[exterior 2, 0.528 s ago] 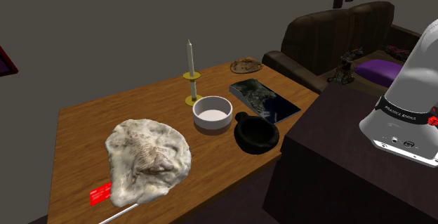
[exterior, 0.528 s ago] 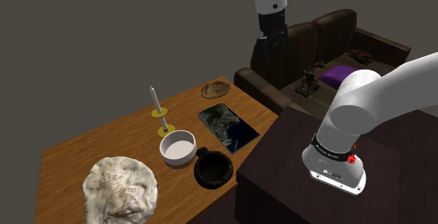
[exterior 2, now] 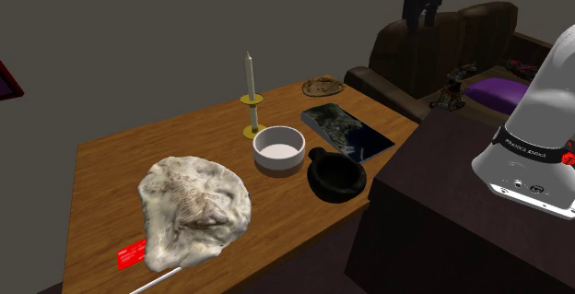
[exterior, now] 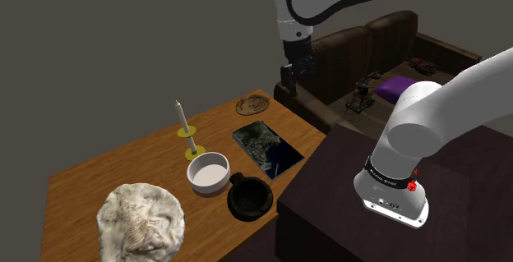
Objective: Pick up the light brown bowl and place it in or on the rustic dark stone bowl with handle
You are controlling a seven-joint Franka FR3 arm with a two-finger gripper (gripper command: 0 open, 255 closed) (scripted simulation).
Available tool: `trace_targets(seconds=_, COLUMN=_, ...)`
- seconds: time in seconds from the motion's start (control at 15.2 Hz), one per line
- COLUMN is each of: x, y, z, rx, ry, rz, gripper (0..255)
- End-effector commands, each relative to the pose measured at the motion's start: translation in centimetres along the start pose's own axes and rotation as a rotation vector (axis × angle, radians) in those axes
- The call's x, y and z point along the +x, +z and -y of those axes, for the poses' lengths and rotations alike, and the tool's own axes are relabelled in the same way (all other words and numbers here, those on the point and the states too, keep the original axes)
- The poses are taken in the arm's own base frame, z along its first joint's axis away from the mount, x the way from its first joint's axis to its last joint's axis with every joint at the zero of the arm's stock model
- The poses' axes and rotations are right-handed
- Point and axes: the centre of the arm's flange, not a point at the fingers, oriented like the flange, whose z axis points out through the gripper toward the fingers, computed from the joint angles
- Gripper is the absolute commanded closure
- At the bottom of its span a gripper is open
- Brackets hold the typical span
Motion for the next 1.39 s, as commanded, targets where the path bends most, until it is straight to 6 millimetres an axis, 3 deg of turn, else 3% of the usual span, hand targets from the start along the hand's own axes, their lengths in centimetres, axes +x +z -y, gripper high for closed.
trace_targets(seconds=0.0, x=1.7, y=1.7, z=1.4, rx=0.003, ry=0.001, rz=-0.006, gripper=0)
trace_targets(seconds=1.32, x=17.4, y=17.0, z=15.0, rx=0.023, ry=0.001, rz=-0.050, gripper=0)
